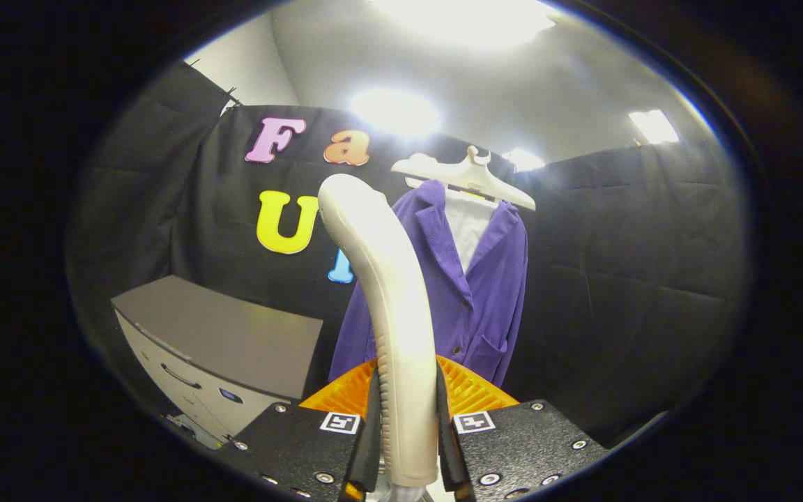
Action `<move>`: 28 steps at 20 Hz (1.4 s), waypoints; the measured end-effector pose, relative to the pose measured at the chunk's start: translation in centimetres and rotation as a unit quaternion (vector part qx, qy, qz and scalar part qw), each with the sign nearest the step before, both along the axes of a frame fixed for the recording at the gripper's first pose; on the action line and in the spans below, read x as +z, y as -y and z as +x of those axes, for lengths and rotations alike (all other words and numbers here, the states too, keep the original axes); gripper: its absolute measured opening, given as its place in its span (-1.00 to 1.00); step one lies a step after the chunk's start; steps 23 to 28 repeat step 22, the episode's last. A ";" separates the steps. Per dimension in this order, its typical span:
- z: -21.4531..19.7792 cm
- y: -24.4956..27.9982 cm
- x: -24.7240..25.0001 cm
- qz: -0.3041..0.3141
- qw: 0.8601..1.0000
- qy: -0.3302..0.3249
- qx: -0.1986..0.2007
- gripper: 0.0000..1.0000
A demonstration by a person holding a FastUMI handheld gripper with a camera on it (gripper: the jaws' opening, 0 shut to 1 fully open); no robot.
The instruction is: Iron the clothes twice with a garment steamer, once on the left side and once on the right side.
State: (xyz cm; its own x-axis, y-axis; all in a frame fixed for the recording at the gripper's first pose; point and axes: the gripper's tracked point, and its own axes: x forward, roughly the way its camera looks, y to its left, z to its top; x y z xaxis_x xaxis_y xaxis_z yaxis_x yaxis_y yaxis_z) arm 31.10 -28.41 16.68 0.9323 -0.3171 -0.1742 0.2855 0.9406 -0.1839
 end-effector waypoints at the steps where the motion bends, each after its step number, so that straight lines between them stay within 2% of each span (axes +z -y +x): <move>1: 0.5 -1.1 1.0 -0.004 1.000 0.008 -0.005 -0.31; 7: 3.2 -7.9 3.8 -0.006 0.999 0.036 -0.010 -0.31; 10: 4.5 -10.6 3.6 0.017 0.999 0.051 -0.001 -0.31; 16: 5.4 -13.1 1.7 0.065 0.996 0.063 -0.004 -0.31; 22: 6.3 -16.0 1.9 0.097 0.992 0.075 0.021 -0.32; 28: 6.3 -16.0 1.9 0.097 0.992 0.075 0.021 -0.32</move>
